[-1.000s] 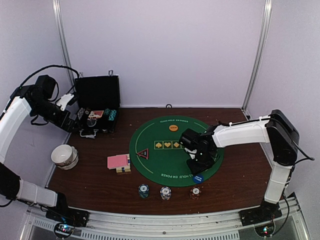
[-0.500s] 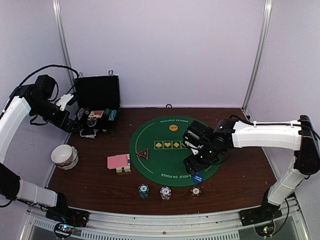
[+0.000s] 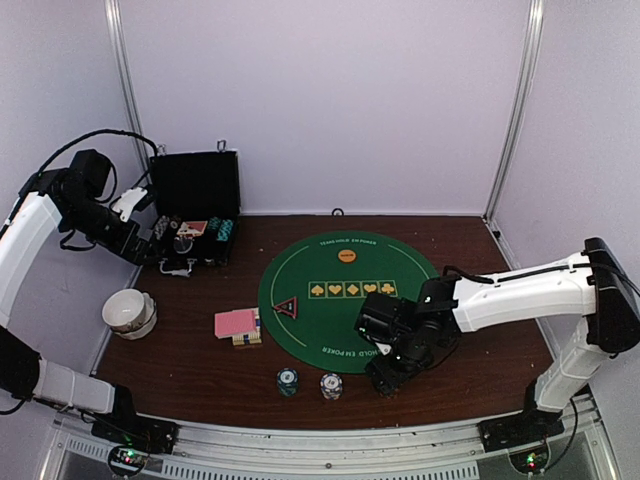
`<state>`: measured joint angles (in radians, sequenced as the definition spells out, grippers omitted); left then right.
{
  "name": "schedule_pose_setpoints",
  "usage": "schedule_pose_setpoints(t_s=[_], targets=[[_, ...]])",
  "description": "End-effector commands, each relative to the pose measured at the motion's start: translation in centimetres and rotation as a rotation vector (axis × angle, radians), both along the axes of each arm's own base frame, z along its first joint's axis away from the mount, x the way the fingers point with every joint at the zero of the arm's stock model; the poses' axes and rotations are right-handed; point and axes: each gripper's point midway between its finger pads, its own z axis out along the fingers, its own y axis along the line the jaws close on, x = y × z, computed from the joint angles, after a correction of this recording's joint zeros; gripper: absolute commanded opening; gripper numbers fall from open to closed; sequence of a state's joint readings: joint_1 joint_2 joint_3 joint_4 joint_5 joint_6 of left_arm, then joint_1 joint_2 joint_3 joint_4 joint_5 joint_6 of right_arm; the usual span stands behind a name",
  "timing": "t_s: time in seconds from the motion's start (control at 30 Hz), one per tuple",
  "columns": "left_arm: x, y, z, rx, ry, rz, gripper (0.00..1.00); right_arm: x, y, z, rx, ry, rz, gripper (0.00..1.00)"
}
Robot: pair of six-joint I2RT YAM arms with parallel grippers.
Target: Distribute texas hold em gaming equipment
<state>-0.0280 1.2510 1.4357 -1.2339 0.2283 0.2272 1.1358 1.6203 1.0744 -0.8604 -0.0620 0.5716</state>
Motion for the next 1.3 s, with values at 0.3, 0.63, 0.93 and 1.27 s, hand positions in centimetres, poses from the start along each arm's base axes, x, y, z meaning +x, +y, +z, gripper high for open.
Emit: schedule_pose_setpoints(t_s=[0.3, 0.63, 0.93, 1.27], targets=[[-0.1, -0.4, 1.5, -0.014, -0.044, -0.025, 0.98, -0.4, -0.1, -1.5, -0.03, 0.023, -0.006, 0.64], [-0.3, -0.5, 1.5, -0.023, -0.043, -0.022, 0.98, -0.5, -0.4, -2.4, -0.052, 0.023, -0.001, 0.59], [-0.3, -0.5, 1.5, -0.024, -0.04, -0.018, 0.97, -0.1, -0.1, -2.3, -0.047, 0.012, 0.005, 0.53], [-0.4, -0.5, 1.3, -0.024, -0.033, -0.018, 0.98, 0.1, 0.1, -1.3, -0.042, 0.002, 0.014, 0.41]])
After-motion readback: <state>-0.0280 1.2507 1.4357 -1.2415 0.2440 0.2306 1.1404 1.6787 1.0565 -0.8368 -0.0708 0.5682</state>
